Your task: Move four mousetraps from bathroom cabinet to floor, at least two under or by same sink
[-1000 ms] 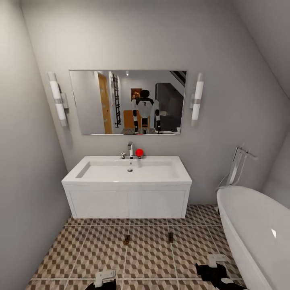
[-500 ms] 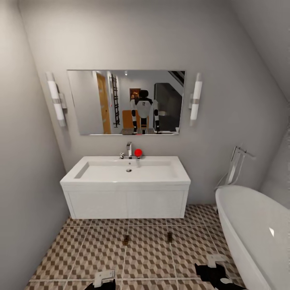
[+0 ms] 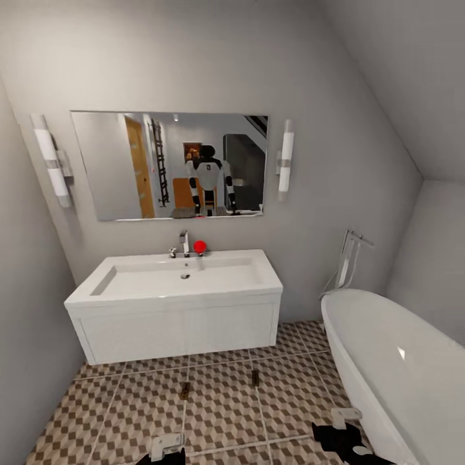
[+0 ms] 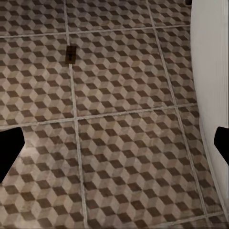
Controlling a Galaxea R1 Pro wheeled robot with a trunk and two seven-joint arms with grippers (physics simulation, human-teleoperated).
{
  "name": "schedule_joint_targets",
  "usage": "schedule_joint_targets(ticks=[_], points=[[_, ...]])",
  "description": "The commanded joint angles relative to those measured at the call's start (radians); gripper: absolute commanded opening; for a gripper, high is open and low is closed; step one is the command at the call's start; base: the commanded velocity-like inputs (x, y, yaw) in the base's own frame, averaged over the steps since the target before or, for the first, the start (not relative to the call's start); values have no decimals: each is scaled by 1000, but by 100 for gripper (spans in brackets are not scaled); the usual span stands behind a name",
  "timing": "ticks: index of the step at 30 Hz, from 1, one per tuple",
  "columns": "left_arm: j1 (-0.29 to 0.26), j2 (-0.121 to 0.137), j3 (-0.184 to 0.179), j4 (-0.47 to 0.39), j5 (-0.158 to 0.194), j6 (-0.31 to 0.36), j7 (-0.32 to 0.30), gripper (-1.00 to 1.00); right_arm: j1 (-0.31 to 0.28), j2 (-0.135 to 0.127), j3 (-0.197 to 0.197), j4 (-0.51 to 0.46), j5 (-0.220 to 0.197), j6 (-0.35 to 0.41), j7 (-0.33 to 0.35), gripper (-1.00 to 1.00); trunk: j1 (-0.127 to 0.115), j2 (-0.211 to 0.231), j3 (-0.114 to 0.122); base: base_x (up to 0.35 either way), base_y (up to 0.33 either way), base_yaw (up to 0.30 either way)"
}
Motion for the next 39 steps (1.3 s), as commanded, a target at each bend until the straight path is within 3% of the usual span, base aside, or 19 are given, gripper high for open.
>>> schedule_joint_targets(ticks=[1, 39], points=[[-1, -1, -9, 4, 9, -6, 1, 100, -1, 0, 9, 4, -11, -7, 0, 100, 0, -1, 0, 0, 0, -270], [0, 3, -9, 5, 8, -3, 8, 100, -1, 1, 9, 4, -12, -7, 0, 100, 0, -1, 15, 0, 0, -272]])
